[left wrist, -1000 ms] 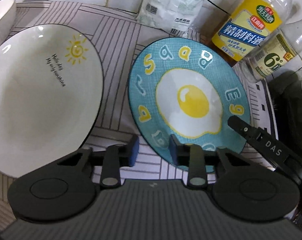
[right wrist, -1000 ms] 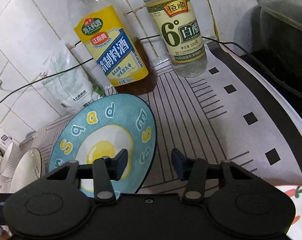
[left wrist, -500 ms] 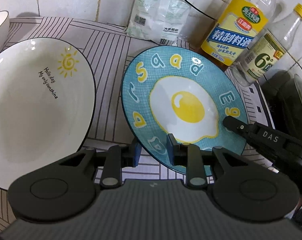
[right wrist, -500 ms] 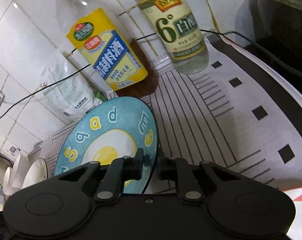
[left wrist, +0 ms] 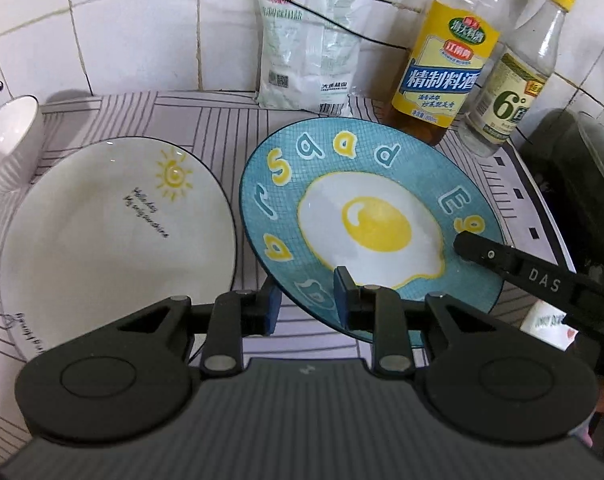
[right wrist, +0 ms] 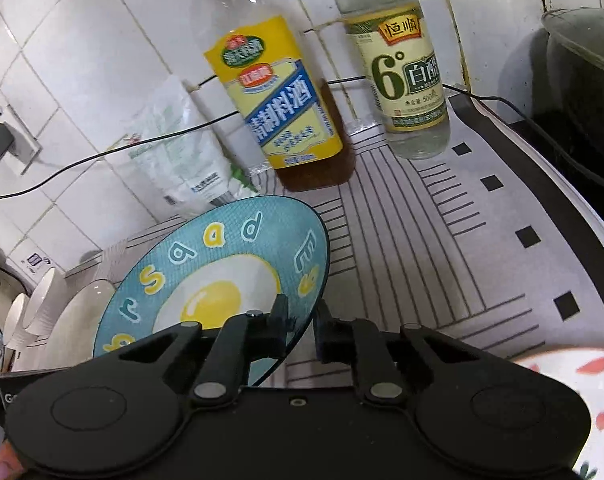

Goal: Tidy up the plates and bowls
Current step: 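Lift the blue egg plate and carry it over the white sun plate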

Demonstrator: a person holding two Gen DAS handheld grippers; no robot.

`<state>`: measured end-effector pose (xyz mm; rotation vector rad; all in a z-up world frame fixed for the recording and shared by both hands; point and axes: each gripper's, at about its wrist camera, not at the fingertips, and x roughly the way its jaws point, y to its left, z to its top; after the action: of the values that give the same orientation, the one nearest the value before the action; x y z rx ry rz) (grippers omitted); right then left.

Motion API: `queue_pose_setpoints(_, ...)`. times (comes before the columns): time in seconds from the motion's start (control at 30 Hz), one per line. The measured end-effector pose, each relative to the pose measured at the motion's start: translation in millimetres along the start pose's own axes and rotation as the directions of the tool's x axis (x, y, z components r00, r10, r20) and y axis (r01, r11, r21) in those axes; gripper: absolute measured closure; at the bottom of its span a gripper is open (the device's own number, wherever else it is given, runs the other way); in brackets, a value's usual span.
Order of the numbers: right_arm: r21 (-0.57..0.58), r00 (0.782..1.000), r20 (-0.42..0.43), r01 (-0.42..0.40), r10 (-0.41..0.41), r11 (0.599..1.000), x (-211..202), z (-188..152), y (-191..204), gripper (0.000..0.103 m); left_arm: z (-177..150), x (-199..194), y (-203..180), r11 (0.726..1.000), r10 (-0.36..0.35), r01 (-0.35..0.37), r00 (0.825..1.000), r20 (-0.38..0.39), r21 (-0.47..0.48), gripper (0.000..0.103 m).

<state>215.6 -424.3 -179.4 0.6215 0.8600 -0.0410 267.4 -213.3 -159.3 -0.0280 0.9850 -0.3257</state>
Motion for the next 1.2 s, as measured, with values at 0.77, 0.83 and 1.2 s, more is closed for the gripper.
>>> queue_pose_setpoints(0.77, -0.057, 0.995, 0.077, -0.065, 0.069, 0.996, -84, -35, 86, 0.085, -31, -121, 52, 0.999, -0.010, 0.009, 0.999, 0.035, 0.032, 0.077)
queue_pose_setpoints(0.83, -0.066, 0.994, 0.077, -0.072, 0.077, 0.995, -86, -38, 94, 0.085, -34, -127, 60, 1.000, -0.012, 0.011, 0.999, 0.037, 0.027, 0.077)
queue_pose_setpoints(1.2, -0.107, 0.992, 0.038, -0.114, 0.119, 0.988, -74, -59, 134, 0.085, -44, -133, 113, 1.000, -0.006, 0.006, 1.000, 0.003, -0.028, 0.077)
